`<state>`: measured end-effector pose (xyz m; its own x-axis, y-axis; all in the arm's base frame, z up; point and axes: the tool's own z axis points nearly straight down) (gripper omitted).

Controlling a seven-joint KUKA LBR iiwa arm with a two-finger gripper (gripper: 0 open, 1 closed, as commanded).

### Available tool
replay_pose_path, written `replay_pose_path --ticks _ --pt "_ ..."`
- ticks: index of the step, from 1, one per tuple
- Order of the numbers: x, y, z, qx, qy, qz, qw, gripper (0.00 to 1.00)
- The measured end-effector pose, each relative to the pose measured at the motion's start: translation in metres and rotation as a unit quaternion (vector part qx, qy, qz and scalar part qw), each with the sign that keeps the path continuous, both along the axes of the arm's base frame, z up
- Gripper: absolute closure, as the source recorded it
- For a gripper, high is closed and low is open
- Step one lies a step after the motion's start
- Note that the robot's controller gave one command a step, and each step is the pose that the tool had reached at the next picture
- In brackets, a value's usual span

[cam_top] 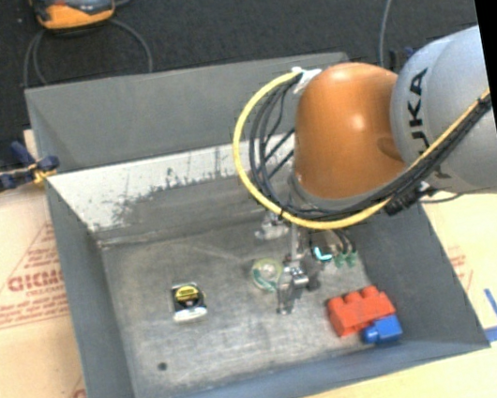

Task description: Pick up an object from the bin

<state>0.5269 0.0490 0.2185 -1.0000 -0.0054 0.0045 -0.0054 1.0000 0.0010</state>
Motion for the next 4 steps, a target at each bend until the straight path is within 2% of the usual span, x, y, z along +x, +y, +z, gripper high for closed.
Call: replay_pose_path --ticks 1,2,3,4 --pt "0.045 -0.038 -0.113 -0.001 -0.0011 0.134 0.9910 0.00" --pt "0.078 -0.049 -0.145 0.000 -0.0036 0.169 0.9856 0.00" --pt "0.081 -0.049 -0.141 0.000 -0.0111 0.167 0.9859 1.00" --pt "0.077 -0.036 -0.037 -0.002 -0.0081 0.245 0.9695 1.00"
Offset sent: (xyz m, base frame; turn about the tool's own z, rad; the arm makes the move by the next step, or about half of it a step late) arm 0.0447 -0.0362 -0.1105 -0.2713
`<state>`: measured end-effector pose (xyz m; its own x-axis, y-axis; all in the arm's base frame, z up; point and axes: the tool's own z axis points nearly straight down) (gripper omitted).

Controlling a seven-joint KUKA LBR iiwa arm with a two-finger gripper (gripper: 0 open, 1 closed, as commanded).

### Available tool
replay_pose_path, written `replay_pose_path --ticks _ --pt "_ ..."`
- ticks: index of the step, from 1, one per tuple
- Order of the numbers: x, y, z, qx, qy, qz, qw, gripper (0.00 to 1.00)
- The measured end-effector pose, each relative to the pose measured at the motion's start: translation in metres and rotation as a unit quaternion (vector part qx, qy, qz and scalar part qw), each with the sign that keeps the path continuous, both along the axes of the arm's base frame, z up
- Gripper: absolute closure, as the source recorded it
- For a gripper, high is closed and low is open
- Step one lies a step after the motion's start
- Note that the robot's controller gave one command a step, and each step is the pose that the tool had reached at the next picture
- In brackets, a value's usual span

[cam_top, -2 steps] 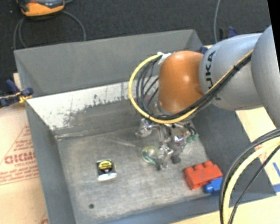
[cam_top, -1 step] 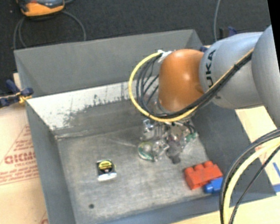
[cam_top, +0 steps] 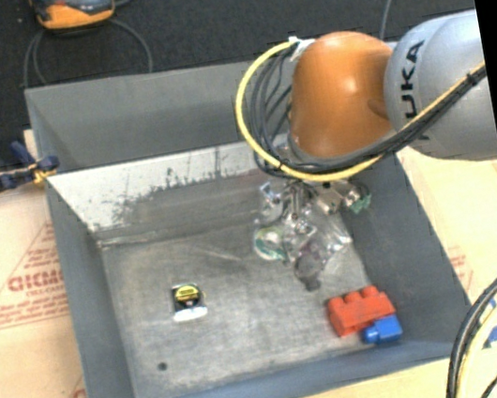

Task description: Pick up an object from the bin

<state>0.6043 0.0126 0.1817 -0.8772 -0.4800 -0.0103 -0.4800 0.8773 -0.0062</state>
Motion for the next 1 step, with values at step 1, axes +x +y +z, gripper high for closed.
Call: replay_pose_path --ticks 1 --pt "0.0062 -0.0013 0.1028 0.000 -0.0011 -0.009 1.0000 1.00"
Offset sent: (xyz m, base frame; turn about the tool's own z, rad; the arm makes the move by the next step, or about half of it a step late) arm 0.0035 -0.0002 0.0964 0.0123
